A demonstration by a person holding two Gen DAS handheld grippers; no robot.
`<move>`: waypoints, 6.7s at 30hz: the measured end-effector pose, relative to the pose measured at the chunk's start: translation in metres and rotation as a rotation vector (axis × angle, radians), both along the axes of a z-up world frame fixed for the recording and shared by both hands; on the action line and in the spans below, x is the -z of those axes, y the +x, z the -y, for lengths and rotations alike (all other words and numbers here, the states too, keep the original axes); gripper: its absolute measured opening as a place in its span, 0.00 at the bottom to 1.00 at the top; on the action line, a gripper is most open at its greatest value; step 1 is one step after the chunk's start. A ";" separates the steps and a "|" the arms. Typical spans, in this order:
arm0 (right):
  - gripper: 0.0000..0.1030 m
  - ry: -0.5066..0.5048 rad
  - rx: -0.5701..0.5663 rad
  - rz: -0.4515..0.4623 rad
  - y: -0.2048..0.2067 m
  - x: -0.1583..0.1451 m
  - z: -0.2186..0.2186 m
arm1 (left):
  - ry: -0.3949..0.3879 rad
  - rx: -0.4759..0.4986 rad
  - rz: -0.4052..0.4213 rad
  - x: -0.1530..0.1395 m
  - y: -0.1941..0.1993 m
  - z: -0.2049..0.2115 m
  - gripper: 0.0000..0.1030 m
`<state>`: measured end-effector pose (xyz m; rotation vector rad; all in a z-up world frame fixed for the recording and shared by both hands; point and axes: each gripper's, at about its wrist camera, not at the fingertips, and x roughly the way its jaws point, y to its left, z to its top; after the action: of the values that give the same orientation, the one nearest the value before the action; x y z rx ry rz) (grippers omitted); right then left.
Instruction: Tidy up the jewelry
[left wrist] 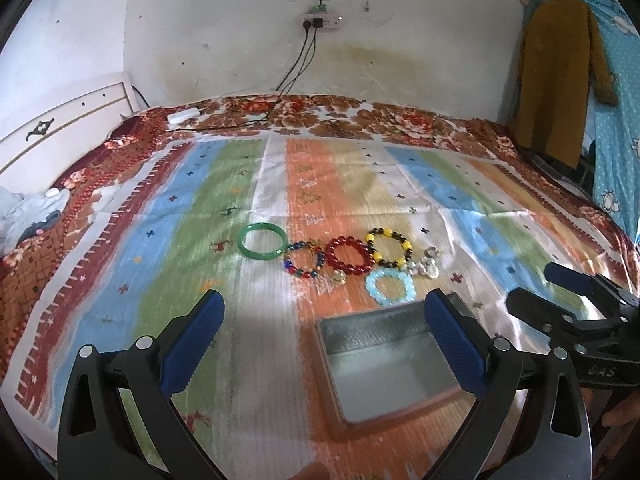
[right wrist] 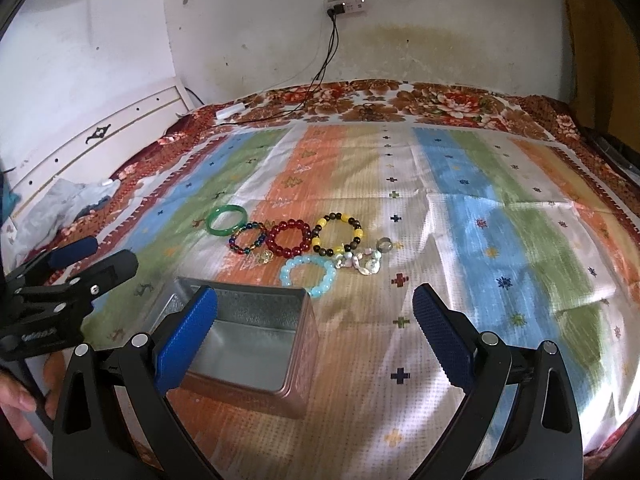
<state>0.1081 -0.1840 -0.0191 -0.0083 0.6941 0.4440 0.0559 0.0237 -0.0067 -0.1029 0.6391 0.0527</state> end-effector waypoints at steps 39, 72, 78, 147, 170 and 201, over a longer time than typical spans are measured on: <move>0.96 -0.063 0.065 -0.021 0.091 -0.009 0.002 | -0.009 -0.066 -0.108 0.011 0.093 -0.045 0.95; 0.96 -0.138 -0.026 -0.285 0.188 0.038 -0.027 | -0.063 -0.144 -0.331 0.056 0.172 -0.094 0.95; 0.96 -0.161 -0.032 -0.321 0.201 0.050 -0.033 | -0.069 -0.174 -0.364 0.066 0.186 -0.104 0.94; 0.10 -0.152 -0.155 -0.238 0.193 0.033 -0.058 | -0.065 -0.167 -0.336 0.048 0.174 -0.094 0.08; 0.10 -0.097 -0.188 -0.125 0.134 -0.009 -0.058 | -0.082 -0.069 -0.214 0.008 0.130 -0.058 0.08; 0.10 -0.010 -0.231 -0.045 0.068 -0.047 -0.047 | -0.132 0.050 -0.125 -0.017 0.055 -0.018 0.09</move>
<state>0.1757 -0.1368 0.0276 -0.0886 0.7424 0.6639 0.1106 0.0413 0.0105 -0.2124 0.7697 -0.0313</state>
